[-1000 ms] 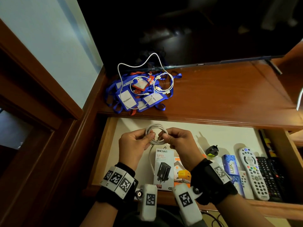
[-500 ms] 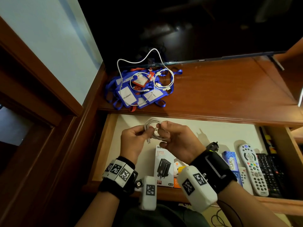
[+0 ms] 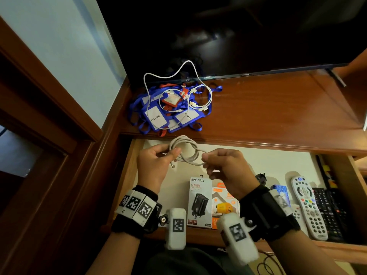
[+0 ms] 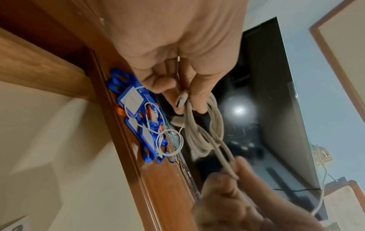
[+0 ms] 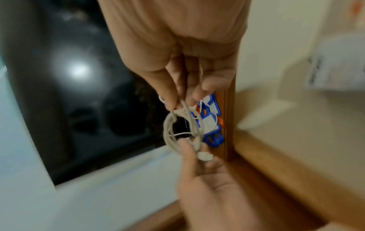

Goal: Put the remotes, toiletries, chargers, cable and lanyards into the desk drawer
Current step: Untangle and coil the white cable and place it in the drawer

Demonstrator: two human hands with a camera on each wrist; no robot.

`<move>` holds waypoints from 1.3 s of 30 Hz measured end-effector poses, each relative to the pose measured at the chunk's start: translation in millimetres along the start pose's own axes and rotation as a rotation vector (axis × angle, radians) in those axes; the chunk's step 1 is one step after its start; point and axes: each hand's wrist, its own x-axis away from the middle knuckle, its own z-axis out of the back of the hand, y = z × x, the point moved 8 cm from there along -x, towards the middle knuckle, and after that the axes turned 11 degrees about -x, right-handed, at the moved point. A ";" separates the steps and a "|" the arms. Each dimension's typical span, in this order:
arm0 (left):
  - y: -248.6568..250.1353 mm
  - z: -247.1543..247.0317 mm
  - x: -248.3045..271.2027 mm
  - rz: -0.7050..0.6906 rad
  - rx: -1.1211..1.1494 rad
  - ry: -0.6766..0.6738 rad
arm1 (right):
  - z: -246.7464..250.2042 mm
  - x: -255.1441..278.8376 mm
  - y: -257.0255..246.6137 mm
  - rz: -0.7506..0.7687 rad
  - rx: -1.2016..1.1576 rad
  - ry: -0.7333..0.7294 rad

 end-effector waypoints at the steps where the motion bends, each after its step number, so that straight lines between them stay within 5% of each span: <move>1: -0.1 2.1 -1.1 -0.003 0.004 0.002 | -3.5 1.9 1.7 -0.061 -0.080 -0.058; 6: 1.7 5.7 -5.2 -0.043 -0.059 0.014 | -16.0 10.7 2.7 -0.148 -0.183 -0.215; 14: 3.1 5.7 -2.3 0.035 0.039 0.011 | -11.0 4.8 12.4 0.017 0.040 -0.065; 24: -18.6 -26.3 17.4 0.309 0.248 -0.112 | -10.6 -2.1 18.3 -0.031 -0.158 0.029; 31: -24.0 -37.0 21.7 0.365 0.281 -0.186 | -10.5 -1.4 12.0 0.065 -0.155 0.056; 39: -17.0 -33.8 18.9 0.286 0.378 -0.139 | -20.8 4.2 19.2 -0.010 -0.203 0.005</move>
